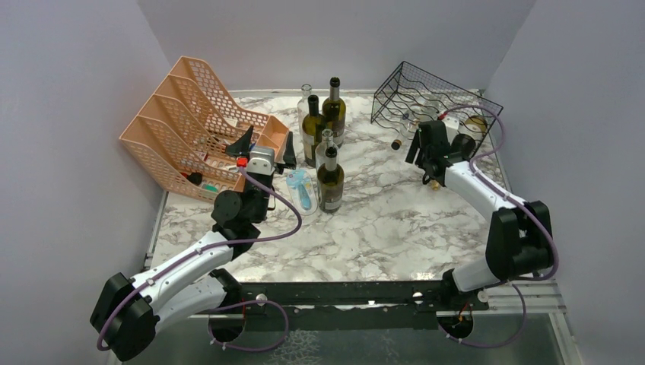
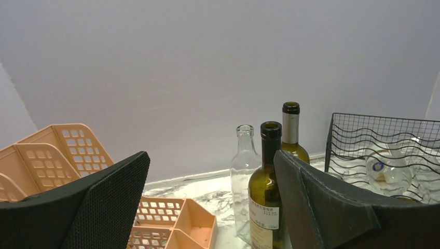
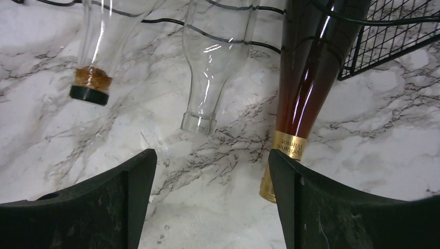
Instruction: Take the wine bottle off the wine rack
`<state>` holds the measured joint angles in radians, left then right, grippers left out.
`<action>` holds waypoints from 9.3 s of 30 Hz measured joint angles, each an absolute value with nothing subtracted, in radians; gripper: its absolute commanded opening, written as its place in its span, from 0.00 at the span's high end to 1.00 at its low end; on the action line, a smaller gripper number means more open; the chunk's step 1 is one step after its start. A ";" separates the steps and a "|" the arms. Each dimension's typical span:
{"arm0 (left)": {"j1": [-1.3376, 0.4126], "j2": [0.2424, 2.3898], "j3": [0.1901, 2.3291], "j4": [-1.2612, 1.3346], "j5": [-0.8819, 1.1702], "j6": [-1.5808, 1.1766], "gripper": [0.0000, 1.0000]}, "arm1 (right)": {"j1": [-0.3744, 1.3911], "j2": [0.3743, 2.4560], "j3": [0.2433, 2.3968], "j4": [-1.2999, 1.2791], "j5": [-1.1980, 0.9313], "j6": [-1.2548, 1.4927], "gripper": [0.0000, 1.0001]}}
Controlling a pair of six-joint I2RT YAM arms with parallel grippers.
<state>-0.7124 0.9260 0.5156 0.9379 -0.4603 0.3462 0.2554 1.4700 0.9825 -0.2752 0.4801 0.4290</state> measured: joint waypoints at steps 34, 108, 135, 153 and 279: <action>-0.712 0.929 0.516 0.932 -0.460 0.314 0.05 | 0.178 1.830 1.079 -0.102 0.455 0.665 0.75; -1.232 1.404 0.807 0.358 0.272 0.604 0.01 | 0.211 0.813 0.916 -1.229 -0.624 0.338 0.99; -1.246 1.526 0.904 0.323 0.187 0.596 0.65 | 0.223 0.868 0.915 -1.242 -0.646 0.350 0.66; -1.245 1.488 0.898 0.306 0.185 0.483 0.78 | 0.228 0.897 1.314 -1.205 -0.439 0.388 0.08; -1.215 0.859 0.484 1.009 -0.500 0.572 0.01 | 0.228 0.831 0.843 -0.704 -0.043 0.529 0.00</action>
<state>-1.2152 0.8589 0.4835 1.0088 -0.4995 0.5720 0.2279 0.8310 0.8429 -0.7040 -0.0429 0.5289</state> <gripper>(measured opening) 0.992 0.996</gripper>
